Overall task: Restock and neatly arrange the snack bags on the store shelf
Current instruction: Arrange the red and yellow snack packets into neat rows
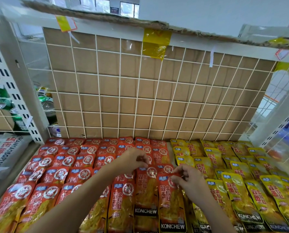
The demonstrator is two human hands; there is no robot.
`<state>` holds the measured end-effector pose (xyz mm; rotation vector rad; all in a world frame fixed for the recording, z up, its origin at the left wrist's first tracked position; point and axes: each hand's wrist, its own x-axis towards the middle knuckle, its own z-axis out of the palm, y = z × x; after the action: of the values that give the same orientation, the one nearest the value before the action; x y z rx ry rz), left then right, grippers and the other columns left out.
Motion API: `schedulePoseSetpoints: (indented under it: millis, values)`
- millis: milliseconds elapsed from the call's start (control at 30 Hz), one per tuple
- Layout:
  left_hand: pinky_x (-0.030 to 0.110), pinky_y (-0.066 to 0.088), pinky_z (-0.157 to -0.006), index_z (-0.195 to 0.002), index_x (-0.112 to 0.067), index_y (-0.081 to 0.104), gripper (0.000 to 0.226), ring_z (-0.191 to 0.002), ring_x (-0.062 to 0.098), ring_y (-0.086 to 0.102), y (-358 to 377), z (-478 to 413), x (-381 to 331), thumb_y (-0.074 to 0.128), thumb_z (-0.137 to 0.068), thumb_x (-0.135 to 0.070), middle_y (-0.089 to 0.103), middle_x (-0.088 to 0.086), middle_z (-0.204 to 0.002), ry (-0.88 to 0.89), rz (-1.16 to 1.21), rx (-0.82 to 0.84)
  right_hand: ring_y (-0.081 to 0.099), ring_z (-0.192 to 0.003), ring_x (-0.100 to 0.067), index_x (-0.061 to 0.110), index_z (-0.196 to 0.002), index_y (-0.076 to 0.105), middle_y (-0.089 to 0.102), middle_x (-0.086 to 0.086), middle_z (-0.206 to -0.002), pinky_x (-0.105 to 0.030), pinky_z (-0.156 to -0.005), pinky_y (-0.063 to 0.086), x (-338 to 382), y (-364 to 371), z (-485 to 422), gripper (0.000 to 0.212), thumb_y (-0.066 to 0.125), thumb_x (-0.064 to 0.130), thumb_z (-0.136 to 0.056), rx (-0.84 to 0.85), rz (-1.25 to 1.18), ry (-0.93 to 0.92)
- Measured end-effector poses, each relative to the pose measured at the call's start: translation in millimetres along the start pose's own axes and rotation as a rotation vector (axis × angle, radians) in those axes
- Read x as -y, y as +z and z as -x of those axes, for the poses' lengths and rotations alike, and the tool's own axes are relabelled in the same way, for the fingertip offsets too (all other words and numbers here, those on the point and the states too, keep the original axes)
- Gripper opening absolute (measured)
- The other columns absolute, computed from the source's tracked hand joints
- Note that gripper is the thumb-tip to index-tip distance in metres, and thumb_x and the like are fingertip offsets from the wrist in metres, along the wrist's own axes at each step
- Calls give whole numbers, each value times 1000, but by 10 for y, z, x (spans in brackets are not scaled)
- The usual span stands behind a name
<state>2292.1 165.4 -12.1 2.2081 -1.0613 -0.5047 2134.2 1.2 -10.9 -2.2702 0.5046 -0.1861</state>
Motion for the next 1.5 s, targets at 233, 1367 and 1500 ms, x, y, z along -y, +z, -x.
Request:
schedulePoseSetpoints:
  millis: [233,1367,1500]
  values:
    - [18,45,-79,-93,-17,65,8,-90,8,58,3,-76,81,65,-85,-19,60,-9,-89,-44,-24,-20,63,-85,-11,25,-79,59,67,4,-87,-26,-71,51,75,-120,-79,13,69,18,-81,-70,-119,21]
    - [12,40,-52,-77,-5,54,15,-56,2,47,-580,502,325,50,-90,3,52,-7,-59,69,565,-217,45,-110,-6,23,-118,55,50,11,-114,-19,-94,37,215,347,107,41,54,50,-87,148,465,-213]
    - [19,43,-52,-84,0,53,10,-61,15,50,-630,646,503,50,-92,-6,54,4,-67,16,517,-290,36,-117,-12,21,-127,48,42,6,-121,-27,-100,34,314,429,35,58,52,59,-83,176,636,-241]
